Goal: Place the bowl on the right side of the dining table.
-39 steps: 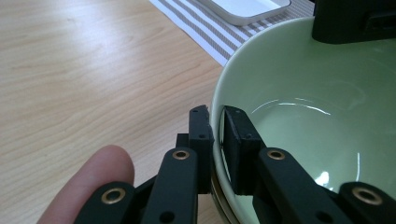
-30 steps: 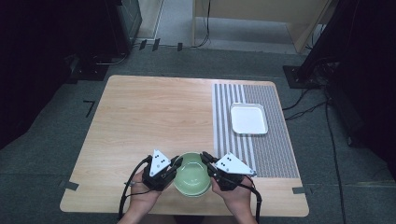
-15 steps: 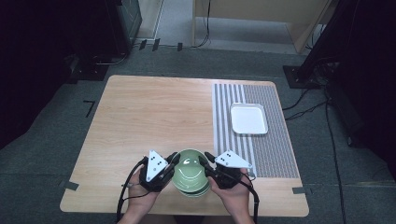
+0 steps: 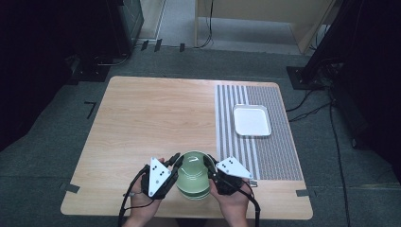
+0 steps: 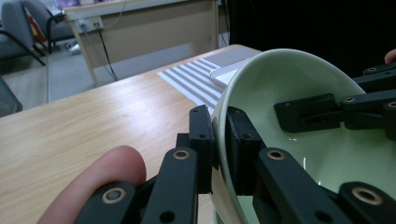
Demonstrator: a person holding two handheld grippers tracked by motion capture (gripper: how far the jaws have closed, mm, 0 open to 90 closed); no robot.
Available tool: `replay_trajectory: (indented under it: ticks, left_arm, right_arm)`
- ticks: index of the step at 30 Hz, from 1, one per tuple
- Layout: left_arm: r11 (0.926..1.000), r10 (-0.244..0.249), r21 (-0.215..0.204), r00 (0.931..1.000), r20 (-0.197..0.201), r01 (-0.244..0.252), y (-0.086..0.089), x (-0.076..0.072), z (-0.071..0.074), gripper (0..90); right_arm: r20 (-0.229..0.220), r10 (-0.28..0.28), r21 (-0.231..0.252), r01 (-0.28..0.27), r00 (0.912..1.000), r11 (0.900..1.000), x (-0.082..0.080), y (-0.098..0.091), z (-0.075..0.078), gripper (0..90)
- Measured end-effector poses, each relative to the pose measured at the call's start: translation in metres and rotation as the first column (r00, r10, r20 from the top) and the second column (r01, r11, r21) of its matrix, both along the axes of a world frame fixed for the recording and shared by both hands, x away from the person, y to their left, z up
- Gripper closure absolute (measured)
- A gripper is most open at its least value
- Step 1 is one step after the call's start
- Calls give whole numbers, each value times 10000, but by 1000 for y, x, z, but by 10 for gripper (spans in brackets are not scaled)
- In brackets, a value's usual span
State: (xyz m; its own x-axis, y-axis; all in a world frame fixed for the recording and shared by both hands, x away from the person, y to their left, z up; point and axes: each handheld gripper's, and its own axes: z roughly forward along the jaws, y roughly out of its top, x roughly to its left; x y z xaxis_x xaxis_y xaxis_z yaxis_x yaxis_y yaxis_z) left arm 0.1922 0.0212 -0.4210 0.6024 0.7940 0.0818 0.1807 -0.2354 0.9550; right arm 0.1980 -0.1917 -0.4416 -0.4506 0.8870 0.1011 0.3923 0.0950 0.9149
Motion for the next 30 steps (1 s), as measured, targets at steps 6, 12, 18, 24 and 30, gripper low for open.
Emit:
replay_trajectory:
  ticks: [6,12,18,24,30]
  left_arm:
    - [9969,-450,-669,9981,-409,422,6,4,7,574]
    - [9941,-360,-1047,9978,-565,300,17,8,16,194]
    - [9890,-1,-1473,9977,-676,-99,31,14,21,101]
    - [9827,641,-1681,9942,-869,-780,54,25,23,91]
    - [9805,1056,-1494,9837,-1455,-1274,76,39,16,4]
  right_arm:
    - [812,-396,-347,426,9959,9985,-6,1,7,836]
    - [770,-469,-224,487,9959,9986,-3,-7,9,835]
    - [1044,-670,13,672,9923,9977,-3,-16,16,832]
    - [1217,-1131,331,1098,9861,9934,-2,-31,23,825]
    - [1362,-1424,442,1376,9804,9895,-3,-42,29,825]
